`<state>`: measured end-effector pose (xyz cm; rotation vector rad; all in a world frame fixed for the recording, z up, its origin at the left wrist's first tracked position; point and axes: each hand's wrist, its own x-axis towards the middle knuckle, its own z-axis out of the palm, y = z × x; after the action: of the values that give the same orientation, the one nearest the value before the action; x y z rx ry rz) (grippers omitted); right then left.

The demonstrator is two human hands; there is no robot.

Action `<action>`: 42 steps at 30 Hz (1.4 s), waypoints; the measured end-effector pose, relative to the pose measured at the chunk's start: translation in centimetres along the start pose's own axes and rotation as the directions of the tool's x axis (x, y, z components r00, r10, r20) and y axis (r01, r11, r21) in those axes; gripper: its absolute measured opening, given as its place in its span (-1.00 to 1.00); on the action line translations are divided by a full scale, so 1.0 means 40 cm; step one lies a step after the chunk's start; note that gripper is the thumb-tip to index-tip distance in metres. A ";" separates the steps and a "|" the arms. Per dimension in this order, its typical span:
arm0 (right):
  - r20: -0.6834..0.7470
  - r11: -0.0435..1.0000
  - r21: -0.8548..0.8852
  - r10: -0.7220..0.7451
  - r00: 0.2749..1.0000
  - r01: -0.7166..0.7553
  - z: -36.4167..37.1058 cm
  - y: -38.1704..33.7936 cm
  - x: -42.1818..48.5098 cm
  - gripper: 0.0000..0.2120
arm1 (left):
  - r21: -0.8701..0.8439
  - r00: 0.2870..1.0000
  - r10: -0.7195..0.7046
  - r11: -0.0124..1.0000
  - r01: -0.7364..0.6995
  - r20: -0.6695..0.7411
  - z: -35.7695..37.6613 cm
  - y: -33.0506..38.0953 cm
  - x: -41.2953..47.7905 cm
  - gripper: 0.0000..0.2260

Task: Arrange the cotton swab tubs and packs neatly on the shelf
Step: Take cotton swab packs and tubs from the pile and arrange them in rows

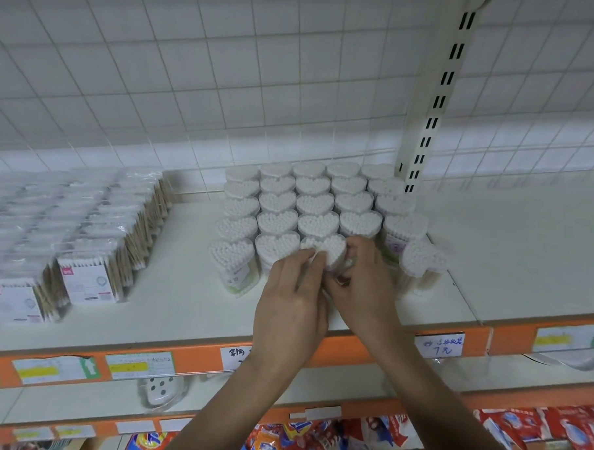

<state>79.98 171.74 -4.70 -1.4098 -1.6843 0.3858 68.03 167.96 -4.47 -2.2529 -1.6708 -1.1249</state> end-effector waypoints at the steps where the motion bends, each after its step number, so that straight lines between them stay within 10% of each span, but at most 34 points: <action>1: 0.001 1.000 0.002 0.001 1.000 -0.001 0.001 0.000 0.001 -0.54 | 0.000 1.000 -0.001 1.000 0.001 -0.004 0.000 0.000 0.000 -0.62; 12: -0.009 0.996 -0.082 -0.018 1.000 0.017 -0.068 -0.020 -0.031 -0.41 | -0.103 0.996 0.069 0.992 -0.075 -0.064 -0.003 0.033 0.003 -0.57; 17: -0.257 0.973 -0.213 -0.144 0.956 0.090 -0.141 -0.003 -0.042 -0.55 | -0.136 0.989 0.113 0.983 -0.126 -0.095 0.021 0.081 0.016 -0.58; 25: -0.237 0.996 -0.064 0.040 0.971 -0.057 -0.201 0.112 -0.023 -0.32 | -0.229 0.996 0.094 0.969 -0.094 -0.013 0.091 0.200 0.028 -0.54; 32: -0.269 0.968 -0.249 -0.075 0.960 0.005 -0.232 0.172 0.000 -0.57 | -0.243 0.996 -0.040 0.968 0.058 0.078 0.141 0.240 0.026 -0.46; 42: -0.105 0.977 0.139 -0.147 0.984 0.161 -0.318 0.121 0.002 -0.60 | -0.302 0.986 -0.119 0.942 0.148 0.115 0.133 0.260 0.028 -0.44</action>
<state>92.89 169.60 -0.93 -1.1644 -1.6407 0.3427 79.75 167.48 -4.24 -2.4405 -1.8199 -1.4223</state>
